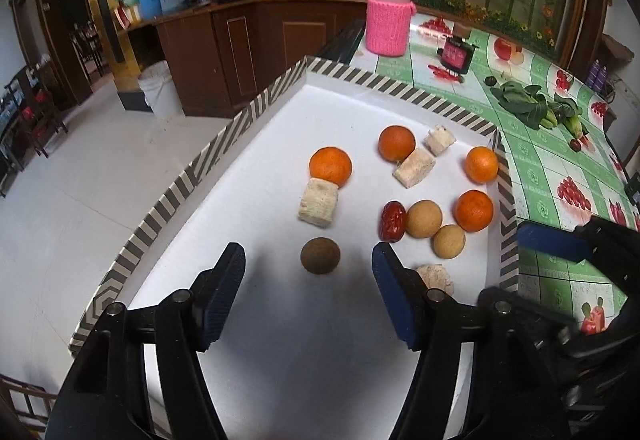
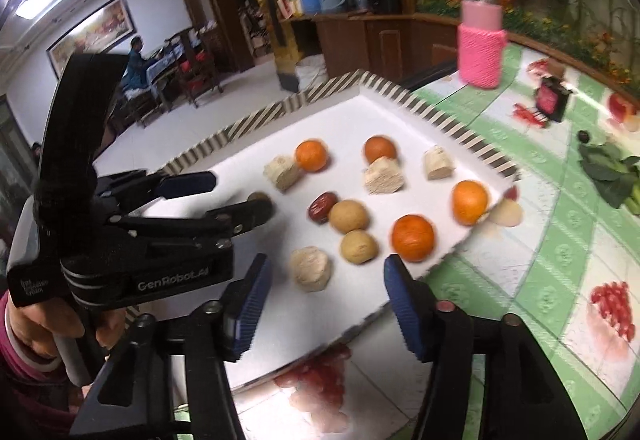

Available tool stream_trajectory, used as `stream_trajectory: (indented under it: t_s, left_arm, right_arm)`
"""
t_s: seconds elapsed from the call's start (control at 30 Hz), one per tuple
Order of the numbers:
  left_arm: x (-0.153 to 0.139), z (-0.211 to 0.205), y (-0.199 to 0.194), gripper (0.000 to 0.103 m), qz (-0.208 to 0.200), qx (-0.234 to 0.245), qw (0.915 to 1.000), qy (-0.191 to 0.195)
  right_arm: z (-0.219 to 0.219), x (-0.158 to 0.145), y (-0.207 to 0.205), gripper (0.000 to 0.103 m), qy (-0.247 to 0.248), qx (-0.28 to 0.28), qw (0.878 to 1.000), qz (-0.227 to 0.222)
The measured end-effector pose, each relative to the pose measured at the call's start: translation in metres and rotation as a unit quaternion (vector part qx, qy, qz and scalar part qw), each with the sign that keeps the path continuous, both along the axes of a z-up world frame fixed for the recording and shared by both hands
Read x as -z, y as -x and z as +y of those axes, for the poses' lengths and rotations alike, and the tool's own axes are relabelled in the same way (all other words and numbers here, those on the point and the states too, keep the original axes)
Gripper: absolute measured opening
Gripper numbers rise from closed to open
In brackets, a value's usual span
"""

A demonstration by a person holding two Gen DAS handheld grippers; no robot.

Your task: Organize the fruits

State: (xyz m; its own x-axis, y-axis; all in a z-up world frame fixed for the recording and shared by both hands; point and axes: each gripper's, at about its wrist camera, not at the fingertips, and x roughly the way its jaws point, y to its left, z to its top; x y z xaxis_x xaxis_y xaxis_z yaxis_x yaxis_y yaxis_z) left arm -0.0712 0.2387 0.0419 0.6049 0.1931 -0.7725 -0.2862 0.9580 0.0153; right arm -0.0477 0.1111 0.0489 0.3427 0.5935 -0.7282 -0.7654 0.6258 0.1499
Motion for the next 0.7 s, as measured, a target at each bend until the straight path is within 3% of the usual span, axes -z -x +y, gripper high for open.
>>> stream_trajectory:
  t_s: [0.1,0.23,0.4,0.7]
  left_arm:
    - [-0.002,-0.005,0.003,0.067,-0.010,-0.003,0.9999,0.000]
    - [-0.010,-0.014,0.010,0.078,-0.042,-0.010,0.9990,-0.014]
    - [-0.022,-0.026,0.019,0.082,-0.077,-0.016,0.9965,-0.027]
    - [-0.026,-0.036,0.031,0.082,-0.104,-0.033,0.9937,-0.026]
  right_arm:
    - [-0.012,-0.007,0.000,0.069,-0.008,0.026,0.999,-0.023]
    - [-0.027,-0.012,-0.003,0.080,-0.028,0.061,0.997,-0.034]
    - [-0.037,-0.008,-0.008,0.081,-0.032,0.086,0.995,-0.034]
    - [-0.049,-0.006,-0.001,0.086,-0.035,0.104,0.993,-0.045]
